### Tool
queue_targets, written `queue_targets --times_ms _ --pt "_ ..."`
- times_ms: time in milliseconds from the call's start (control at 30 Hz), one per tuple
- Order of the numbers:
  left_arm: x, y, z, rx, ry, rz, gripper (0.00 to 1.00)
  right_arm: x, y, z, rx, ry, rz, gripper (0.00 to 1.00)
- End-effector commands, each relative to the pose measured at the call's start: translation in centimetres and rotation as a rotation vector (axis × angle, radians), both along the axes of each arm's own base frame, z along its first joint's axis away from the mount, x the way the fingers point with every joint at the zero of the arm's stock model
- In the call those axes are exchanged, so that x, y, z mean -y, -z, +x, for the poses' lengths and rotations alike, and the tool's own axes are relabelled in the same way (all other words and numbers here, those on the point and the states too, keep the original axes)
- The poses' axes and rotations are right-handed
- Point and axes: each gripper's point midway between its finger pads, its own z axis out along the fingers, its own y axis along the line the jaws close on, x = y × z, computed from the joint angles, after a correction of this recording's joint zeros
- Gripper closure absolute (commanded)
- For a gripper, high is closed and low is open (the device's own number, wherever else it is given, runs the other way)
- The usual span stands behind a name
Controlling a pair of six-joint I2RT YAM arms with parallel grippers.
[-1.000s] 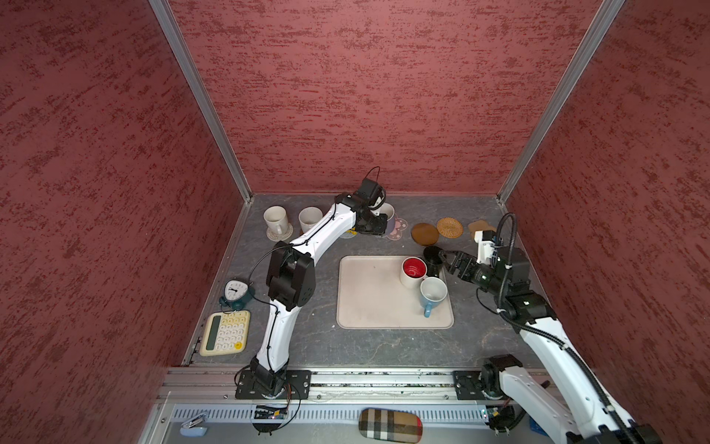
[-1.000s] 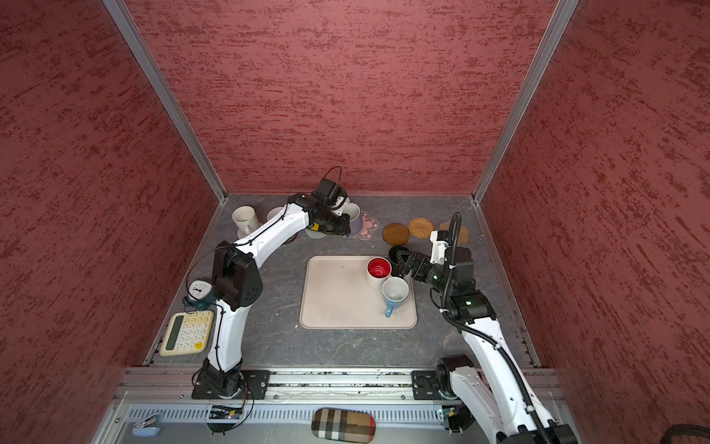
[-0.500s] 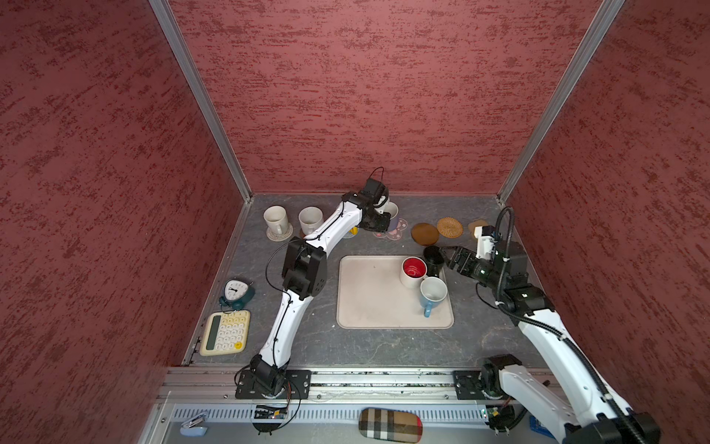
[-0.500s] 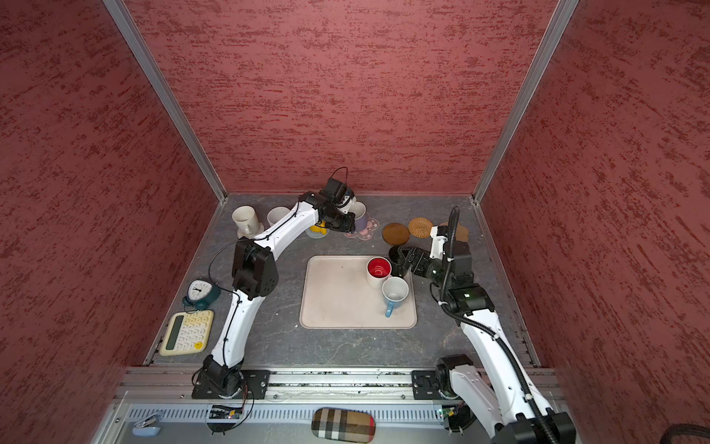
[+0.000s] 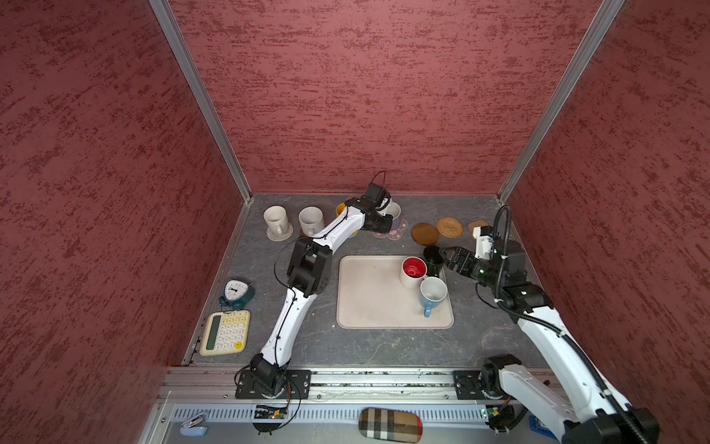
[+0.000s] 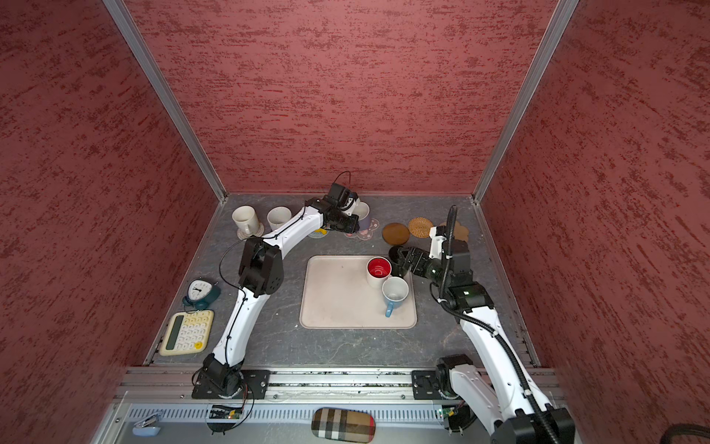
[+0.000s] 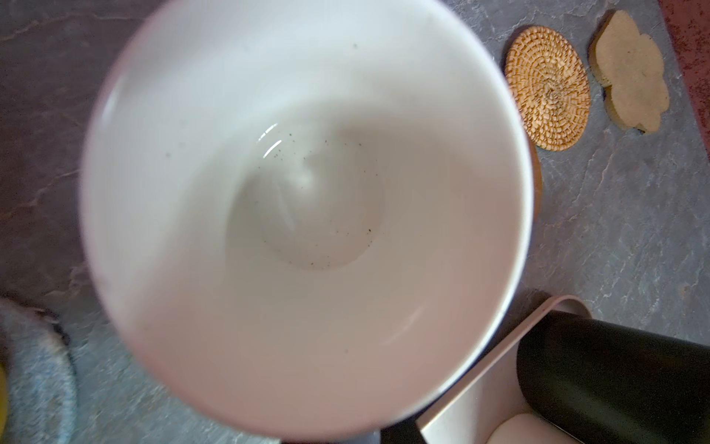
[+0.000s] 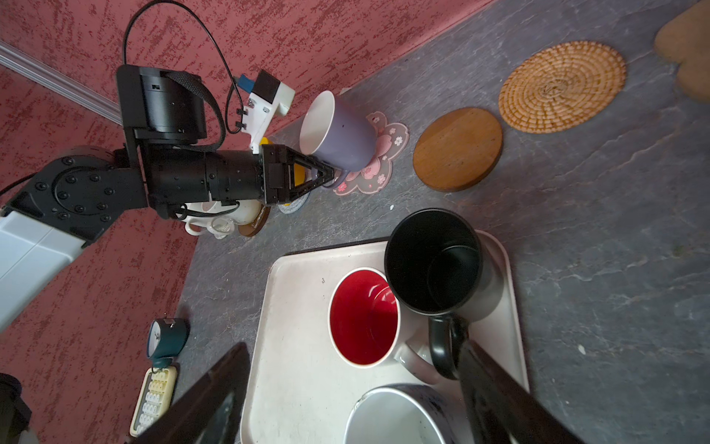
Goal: Place cups on coasters
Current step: Place the cup on the coaster.
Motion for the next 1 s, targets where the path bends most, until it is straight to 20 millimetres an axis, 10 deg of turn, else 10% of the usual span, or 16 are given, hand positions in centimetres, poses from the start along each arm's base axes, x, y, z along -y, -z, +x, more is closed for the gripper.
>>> queue_targets --times_ms 0,700,967 --pt "1.21 -2.05 2.17 0.111 0.019 -0.049 1.0 0.32 -0.84 0.3 0.021 0.016 -0.002 0.15" --pt "0.95 -1.17 2.39 0.107 -0.014 0.0 1.0 0.09 -0.18 0.02 0.003 0.007 0.007 0.15" --pt "0.87 -1.24 2.37 0.106 -0.024 0.007 0.76 0.17 0.03 -0.28 0.003 0.007 0.002 0.15"
